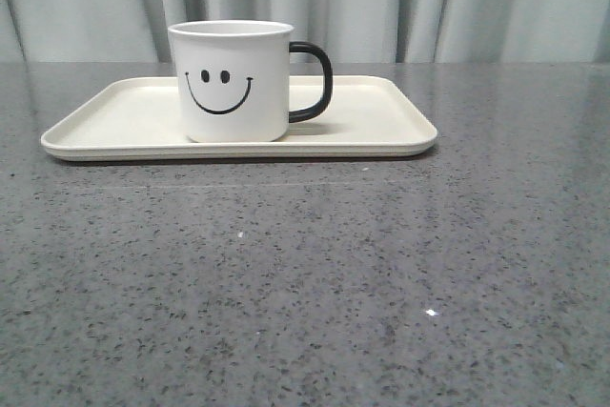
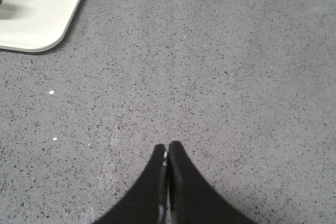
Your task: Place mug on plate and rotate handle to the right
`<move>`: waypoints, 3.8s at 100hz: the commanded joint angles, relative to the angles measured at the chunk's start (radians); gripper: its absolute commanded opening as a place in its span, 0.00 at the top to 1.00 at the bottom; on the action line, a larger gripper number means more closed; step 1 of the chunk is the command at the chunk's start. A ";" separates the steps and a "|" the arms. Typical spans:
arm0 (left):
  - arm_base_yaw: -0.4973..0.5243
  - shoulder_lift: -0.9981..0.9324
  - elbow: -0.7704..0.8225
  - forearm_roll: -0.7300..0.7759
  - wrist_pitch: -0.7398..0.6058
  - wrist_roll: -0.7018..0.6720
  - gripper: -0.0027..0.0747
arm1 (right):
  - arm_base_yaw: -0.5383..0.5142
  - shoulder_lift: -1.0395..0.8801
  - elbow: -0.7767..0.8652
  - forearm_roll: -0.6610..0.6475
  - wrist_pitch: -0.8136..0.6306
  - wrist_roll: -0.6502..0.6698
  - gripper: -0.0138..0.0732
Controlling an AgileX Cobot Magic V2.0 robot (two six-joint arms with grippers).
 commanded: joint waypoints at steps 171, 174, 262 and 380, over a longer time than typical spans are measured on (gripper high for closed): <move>0.003 -0.268 0.345 0.142 -0.605 -0.002 0.99 | -0.006 0.004 -0.024 -0.004 -0.070 -0.001 0.92; 0.003 -0.288 0.367 0.142 -0.634 -0.002 0.99 | -0.006 0.004 -0.024 -0.004 -0.070 -0.001 0.92; 0.063 -0.589 0.687 0.142 -0.989 -0.002 0.99 | -0.006 0.004 -0.024 -0.004 -0.070 -0.001 0.92; 0.063 -0.589 0.687 0.142 -0.981 -0.002 0.99 | -0.006 0.004 -0.024 -0.004 -0.070 -0.001 0.92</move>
